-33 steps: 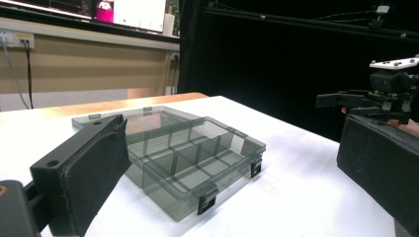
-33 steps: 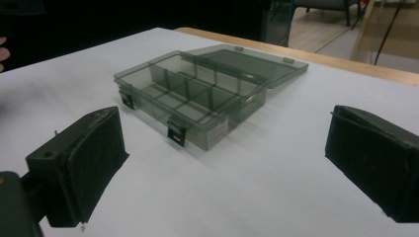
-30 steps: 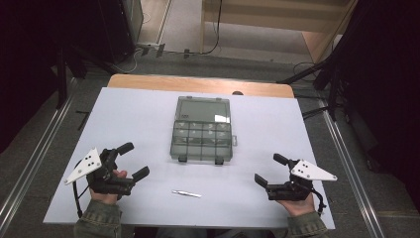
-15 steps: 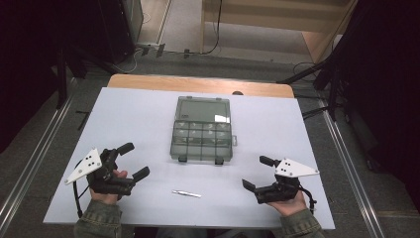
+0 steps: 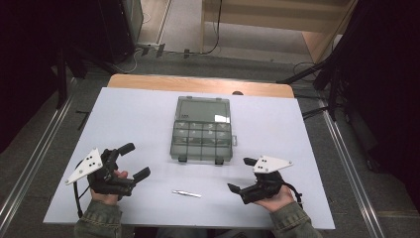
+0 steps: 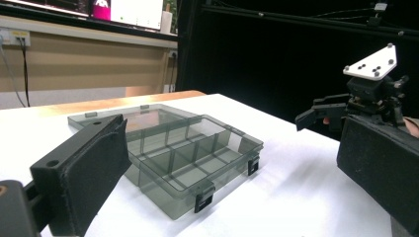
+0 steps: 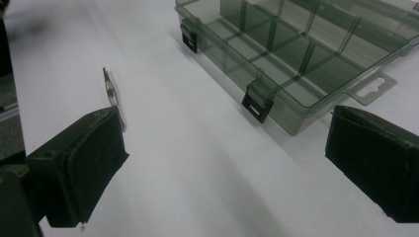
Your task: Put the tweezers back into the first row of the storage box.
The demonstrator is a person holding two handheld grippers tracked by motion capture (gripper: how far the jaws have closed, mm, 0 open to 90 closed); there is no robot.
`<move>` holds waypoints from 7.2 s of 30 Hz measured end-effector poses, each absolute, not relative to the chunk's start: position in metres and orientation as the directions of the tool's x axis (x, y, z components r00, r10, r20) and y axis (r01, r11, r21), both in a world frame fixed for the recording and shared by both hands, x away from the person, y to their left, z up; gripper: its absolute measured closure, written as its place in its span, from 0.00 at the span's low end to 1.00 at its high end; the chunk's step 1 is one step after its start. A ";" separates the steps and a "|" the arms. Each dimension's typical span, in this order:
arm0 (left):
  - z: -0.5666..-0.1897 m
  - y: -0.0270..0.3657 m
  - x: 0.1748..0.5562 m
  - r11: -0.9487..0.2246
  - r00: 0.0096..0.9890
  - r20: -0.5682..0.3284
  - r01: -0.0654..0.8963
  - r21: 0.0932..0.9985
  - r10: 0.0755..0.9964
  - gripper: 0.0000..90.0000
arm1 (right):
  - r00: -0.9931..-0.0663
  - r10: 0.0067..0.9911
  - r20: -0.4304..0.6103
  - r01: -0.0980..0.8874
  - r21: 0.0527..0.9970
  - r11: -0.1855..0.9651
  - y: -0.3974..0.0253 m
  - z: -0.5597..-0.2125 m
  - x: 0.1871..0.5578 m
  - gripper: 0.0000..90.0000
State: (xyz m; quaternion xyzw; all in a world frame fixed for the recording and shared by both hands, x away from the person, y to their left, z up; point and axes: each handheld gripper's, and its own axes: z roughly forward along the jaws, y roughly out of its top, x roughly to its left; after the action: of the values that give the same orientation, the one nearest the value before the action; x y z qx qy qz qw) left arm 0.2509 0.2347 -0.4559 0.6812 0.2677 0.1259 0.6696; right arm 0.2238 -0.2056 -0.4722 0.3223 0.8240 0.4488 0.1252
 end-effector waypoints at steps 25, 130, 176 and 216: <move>-0.456 0.234 0.251 0.044 0.828 -0.191 0.198 0.979 0.527 0.00 | -0.852 0.521 0.061 0.406 0.705 0.582 -0.127 -0.477 0.243 0.03; -0.456 0.236 0.253 0.081 0.825 -0.212 0.200 0.977 0.524 0.00 | -0.944 0.330 -0.031 0.284 0.434 0.855 -0.050 -0.438 0.278 0.96; -0.456 0.237 0.254 0.074 0.826 -0.210 0.202 0.977 0.524 0.00 | -0.839 0.532 -0.115 0.398 0.538 0.743 -0.099 -0.408 0.363 0.96; -0.456 0.237 0.255 0.082 0.821 -0.212 0.199 0.977 0.530 0.00 | -0.720 0.667 -0.191 0.469 0.575 0.671 -0.109 -0.441 0.396 0.62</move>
State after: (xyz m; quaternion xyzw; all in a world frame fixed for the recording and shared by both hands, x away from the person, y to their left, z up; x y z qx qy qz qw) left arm 0.2546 0.2369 -0.4560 0.6663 0.2735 0.1215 0.6830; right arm 0.3957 -0.1090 -0.4409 0.3181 0.8926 0.2519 0.1967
